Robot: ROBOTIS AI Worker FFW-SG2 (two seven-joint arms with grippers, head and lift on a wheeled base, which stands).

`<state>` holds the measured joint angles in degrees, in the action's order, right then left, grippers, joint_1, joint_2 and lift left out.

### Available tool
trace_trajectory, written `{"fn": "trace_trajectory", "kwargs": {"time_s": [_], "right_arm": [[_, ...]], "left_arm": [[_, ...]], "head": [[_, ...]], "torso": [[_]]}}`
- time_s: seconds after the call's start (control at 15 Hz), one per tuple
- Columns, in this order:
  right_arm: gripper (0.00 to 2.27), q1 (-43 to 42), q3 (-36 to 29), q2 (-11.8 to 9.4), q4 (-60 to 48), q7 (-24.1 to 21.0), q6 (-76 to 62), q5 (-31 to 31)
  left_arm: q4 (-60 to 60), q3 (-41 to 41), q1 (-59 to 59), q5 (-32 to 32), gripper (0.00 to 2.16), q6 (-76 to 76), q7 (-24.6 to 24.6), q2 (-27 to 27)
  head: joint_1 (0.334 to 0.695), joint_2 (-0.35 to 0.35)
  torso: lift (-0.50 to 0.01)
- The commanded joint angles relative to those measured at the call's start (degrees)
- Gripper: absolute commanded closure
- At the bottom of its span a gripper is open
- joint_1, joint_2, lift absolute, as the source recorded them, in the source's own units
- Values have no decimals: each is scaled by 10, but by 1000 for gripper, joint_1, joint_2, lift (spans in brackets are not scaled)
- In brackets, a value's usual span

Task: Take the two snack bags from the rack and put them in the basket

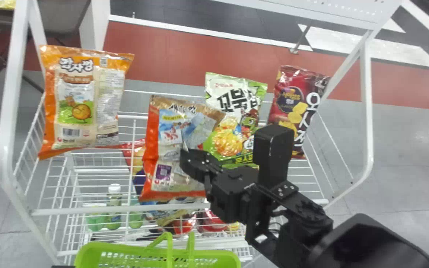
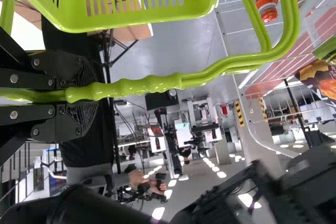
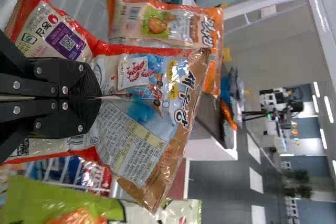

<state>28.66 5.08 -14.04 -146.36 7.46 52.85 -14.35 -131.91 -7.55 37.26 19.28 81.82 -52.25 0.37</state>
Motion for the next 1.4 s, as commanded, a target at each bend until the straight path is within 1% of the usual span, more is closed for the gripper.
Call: {"fn": "trace_trajectory", "kwargs": {"time_s": [0.0,0.13,0.2,0.27,0.33,0.47,0.53,0.67,0.8,0.93,1.0,1.13,1.33], "right_arm": [[2256,43,-45,-21,-53,0,35,-2],[2256,61,-90,-43,-83,0,88,-26],[2256,82,-115,-46,-98,4,95,-33],[2256,98,-135,-46,-104,9,95,-32],[2256,112,-154,-44,-104,32,97,-32],[2256,120,-177,-42,-118,73,172,-31],[2256,136,-198,-35,-131,98,199,-31],[2256,151,-219,-33,-143,125,245,-30],[2256,160,-224,-33,-142,143,294,-21],[2256,170,-203,-34,-140,158,361,-19],[2256,181,-178,-36,-134,160,369,-15],[2256,189,-113,-35,-106,161,357,16],[2256,175,-40,-27,-61,157,287,40]], "left_arm": [[3,-1,-1,1,1534,-8,3,-5],[3,-2,-1,2,1534,-10,9,-5],[4,-1,-1,2,1534,-12,9,-5],[4,-1,-1,2,1534,-15,11,-5],[4,-1,2,2,1534,-17,13,-5],[5,4,10,2,1534,-28,14,-5],[5,5,10,2,1534,-29,14,-5],[5,9,4,3,1534,-29,15,-5],[3,13,0,6,1534,-29,15,-5],[5,18,-3,10,1534,-29,15,-5],[5,18,-4,10,1534,-29,15,-5],[6,20,-8,15,1534,-29,14,-5],[6,18,-8,15,1534,-29,14,-5]], "head": [[695,-350],[695,-350],[695,-350],[695,-350],[695,-350],[695,-350],[695,-350],[695,-350],[695,-350],[695,-350],[695,-350],[695,-350],[695,-350]], "torso": [[-10],[-10],[-10],[-10],[-10],[-10],[-10],[-10],[-10],[-10],[-10],[-10],[-10]]}}
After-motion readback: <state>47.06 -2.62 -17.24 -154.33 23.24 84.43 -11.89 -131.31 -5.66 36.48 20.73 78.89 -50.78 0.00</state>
